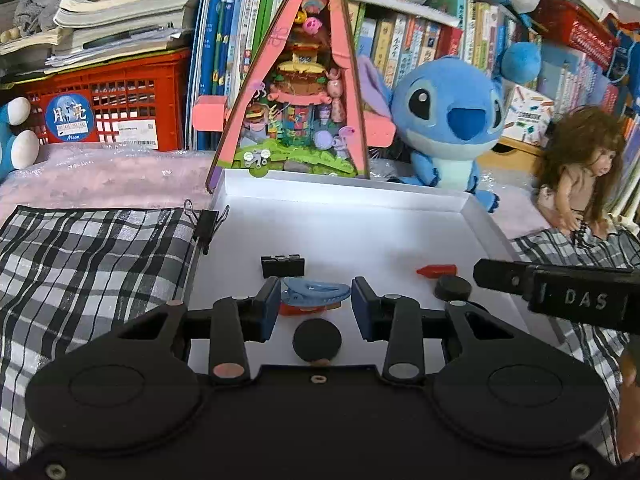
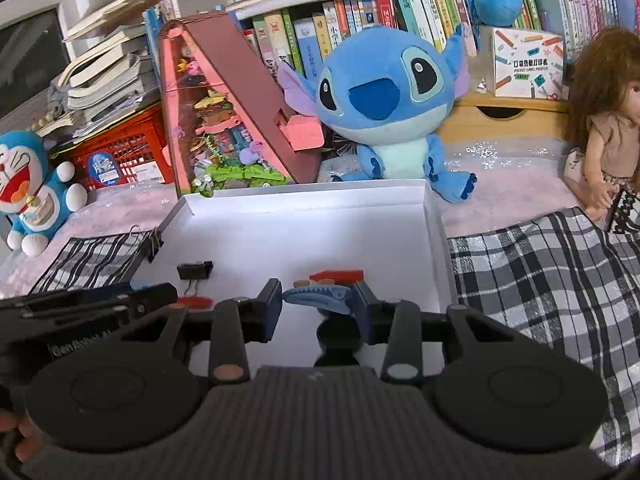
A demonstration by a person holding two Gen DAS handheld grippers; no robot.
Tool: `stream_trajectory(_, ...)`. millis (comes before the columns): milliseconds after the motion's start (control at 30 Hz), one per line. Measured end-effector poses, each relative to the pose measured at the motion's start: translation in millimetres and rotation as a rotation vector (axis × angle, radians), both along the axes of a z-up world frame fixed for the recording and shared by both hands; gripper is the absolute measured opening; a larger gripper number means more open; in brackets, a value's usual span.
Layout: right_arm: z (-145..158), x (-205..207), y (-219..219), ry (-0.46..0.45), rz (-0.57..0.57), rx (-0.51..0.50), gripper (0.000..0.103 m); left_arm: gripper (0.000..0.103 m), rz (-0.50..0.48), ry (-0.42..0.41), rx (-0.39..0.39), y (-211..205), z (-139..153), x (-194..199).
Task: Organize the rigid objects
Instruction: 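Carry both blue hair clips over the white box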
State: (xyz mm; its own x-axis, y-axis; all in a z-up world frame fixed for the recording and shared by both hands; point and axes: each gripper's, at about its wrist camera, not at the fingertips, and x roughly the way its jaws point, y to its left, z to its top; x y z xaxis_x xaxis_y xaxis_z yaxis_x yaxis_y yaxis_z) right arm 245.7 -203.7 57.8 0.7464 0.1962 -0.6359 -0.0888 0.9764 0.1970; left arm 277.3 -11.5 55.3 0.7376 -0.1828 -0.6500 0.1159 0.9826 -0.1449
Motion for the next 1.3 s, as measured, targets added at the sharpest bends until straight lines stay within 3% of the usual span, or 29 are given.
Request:
stream_trajectory(167,-0.8,16.5,2.7,0.005,0.003,-0.005,0.044,0.036,0.024,0.026,-0.021,0.7,-7.3,18.3)
stream_trajectory(633,-24.2,55.1,7.1,0.041,-0.013,-0.042,0.045,0.036,0.038,0.036,0.045,-6.5,-12.9,62.6)
stream_trajectory(1300,-41.1,82.2,7.3,0.063,-0.031,-0.065,0.045,0.036,0.065,0.078,0.026,6.3,-35.2,87.7)
